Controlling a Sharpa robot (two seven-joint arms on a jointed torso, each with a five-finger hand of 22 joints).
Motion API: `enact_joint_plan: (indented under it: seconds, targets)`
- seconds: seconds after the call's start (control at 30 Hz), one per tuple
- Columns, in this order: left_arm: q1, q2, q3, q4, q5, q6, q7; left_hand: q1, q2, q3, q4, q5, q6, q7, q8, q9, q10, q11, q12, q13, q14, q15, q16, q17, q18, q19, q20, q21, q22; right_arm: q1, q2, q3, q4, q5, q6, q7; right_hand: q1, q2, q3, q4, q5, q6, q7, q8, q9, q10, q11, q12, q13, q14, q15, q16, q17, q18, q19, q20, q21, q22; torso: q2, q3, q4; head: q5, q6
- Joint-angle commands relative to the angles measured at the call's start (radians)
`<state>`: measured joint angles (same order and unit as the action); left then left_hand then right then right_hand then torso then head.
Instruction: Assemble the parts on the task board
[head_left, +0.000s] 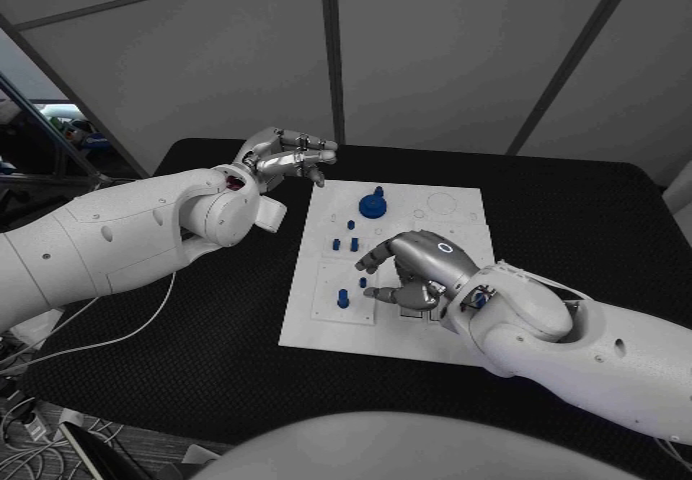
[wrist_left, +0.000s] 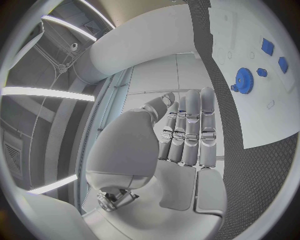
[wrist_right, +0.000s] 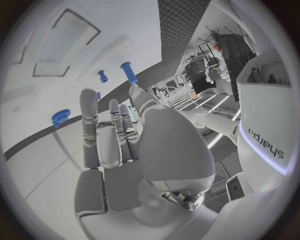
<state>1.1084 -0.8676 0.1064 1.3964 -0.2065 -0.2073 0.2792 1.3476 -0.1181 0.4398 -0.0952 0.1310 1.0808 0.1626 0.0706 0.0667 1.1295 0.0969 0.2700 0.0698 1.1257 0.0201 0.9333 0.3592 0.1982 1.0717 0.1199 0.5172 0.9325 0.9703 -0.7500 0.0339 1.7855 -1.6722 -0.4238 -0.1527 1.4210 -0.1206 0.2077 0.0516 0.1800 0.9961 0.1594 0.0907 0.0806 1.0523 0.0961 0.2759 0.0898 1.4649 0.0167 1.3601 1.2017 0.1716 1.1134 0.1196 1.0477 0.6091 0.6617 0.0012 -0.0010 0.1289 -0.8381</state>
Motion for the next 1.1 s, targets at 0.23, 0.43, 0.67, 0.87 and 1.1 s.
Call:
enact_joint_plan:
  seconds: [0.23, 0.43, 0.67, 0.87, 1.1]
  targets:
    - [0.001, -0.01, -0.001, 0.007, 0.003, 0.006, 0.0, 0.001, 0.008, -0.003, -0.003, -0.003, -0.006, 0.004, -0.003, -0.002, -0.008, 0.0, 0.005, -0.002, -0.006, 0.0, -0.004, -0.002, -0.016, -0.003, -0.001, -0.004, 0.0, 0.024, -0.188, 0.036, 0.048, 0.3, 0.026, -0.052, -0.102, -0.022, -0.034, 0.076, 0.037, 0.101, -0.046, 0.049, 0.02, 0.249, -0.064, 0.155, 0.1, 0.047, -0.056, 0.045, 0.07, -0.024, 0.09, -0.045, 0.084, 0.132, -0.003, -0.0026, -0.0048, -0.08, 0.025]
    - [0.001, -0.013, -0.003, 0.013, 0.003, 0.003, 0.001, 0.001, 0.008, -0.003, -0.003, -0.003, -0.006, 0.004, -0.003, -0.002, -0.008, 0.0, 0.005, -0.002, -0.006, 0.0, -0.004, -0.002, -0.016, -0.003, -0.001, -0.004, 0.0, 0.026, -0.287, 0.039, 0.085, 0.323, 0.05, -0.156, -0.151, -0.041, -0.128, 0.137, 0.172, 0.105, -0.064, 0.08, 0.048, 0.225, -0.08, 0.479, 0.425, 0.072, -0.071, 0.113, 0.181, -0.045, 0.15, -0.063, 0.15, 0.245, -0.007, -0.0041, -0.0144, -0.13, 0.027]
    - [0.001, -0.014, -0.003, 0.017, 0.003, 0.003, 0.001, 0.001, 0.008, -0.003, -0.003, -0.003, -0.006, 0.004, -0.003, -0.002, -0.008, 0.0, 0.005, -0.002, -0.006, 0.0, -0.004, -0.002, -0.016, -0.003, -0.001, -0.004, 0.0, 0.017, -0.335, 0.039, 0.114, 0.263, 0.056, -0.26, -0.155, -0.03, -0.258, 0.211, 0.216, 0.084, -0.07, 0.14, 0.111, 0.244, -0.084, 0.857, 0.877, 0.092, -0.071, 0.178, 0.299, -0.061, 0.194, -0.065, 0.215, 0.353, -0.013, -0.0032, -0.0265, -0.156, 0.024]
    - [0.001, -0.016, -0.004, 0.017, 0.003, 0.004, 0.001, 0.001, 0.008, -0.003, -0.002, -0.003, -0.005, 0.004, -0.002, -0.001, -0.008, 0.0, 0.005, -0.001, -0.006, 0.001, -0.004, -0.002, -0.016, -0.003, -0.001, -0.004, 0.0, 0.002, -0.339, 0.038, 0.125, 0.198, 0.061, -0.309, -0.148, -0.023, -0.305, 0.236, 0.215, 0.069, -0.07, 0.167, 0.141, 0.253, -0.084, 0.907, 0.95, 0.095, -0.071, 0.187, 0.317, -0.064, 0.199, -0.065, 0.228, 0.375, -0.016, -0.0035, -0.0331, -0.158, 0.019]
    - [0.001, -0.019, -0.004, 0.017, 0.003, 0.005, 0.001, 0.001, 0.008, -0.003, -0.002, -0.003, -0.005, 0.004, -0.002, -0.001, -0.008, 0.0, 0.005, -0.001, -0.006, 0.001, -0.004, -0.002, -0.016, -0.003, -0.001, -0.004, 0.0, -0.01, -0.324, 0.036, 0.118, 0.159, 0.078, -0.341, -0.157, -0.015, -0.335, 0.239, 0.213, 0.062, -0.072, 0.186, 0.16, 0.264, -0.085, 0.935, 0.992, 0.096, -0.071, 0.191, 0.325, -0.065, 0.2, -0.065, 0.234, 0.383, -0.015, -0.0049, -0.0316, -0.158, 0.018]
